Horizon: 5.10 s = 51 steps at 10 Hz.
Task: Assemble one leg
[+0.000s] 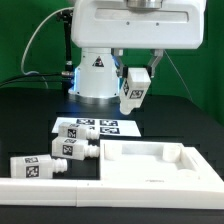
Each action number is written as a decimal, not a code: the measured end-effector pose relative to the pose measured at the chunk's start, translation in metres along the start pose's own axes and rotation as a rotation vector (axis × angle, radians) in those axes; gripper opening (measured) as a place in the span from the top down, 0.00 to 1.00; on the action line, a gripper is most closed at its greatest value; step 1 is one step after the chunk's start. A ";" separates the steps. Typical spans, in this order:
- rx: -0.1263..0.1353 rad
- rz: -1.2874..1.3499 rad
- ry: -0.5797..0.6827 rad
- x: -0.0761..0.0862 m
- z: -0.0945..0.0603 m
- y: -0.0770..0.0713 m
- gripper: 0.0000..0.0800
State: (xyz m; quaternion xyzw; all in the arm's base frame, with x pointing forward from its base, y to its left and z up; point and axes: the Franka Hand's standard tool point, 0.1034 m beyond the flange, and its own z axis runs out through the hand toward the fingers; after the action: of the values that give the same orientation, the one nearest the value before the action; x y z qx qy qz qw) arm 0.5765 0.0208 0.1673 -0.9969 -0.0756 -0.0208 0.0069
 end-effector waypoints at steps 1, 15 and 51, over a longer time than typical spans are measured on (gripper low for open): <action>-0.005 0.002 0.031 -0.003 0.001 0.001 0.64; -0.058 0.121 0.615 0.044 0.015 -0.028 0.64; 0.085 0.128 0.218 0.071 0.071 -0.084 0.19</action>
Offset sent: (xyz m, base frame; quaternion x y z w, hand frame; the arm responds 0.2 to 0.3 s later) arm 0.0000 0.0000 0.0000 0.0000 0.1296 0.0000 0.9916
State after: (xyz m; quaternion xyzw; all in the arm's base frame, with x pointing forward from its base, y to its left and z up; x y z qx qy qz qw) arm 0.6367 0.1159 0.0998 -0.9903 -0.0114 -0.1254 0.0588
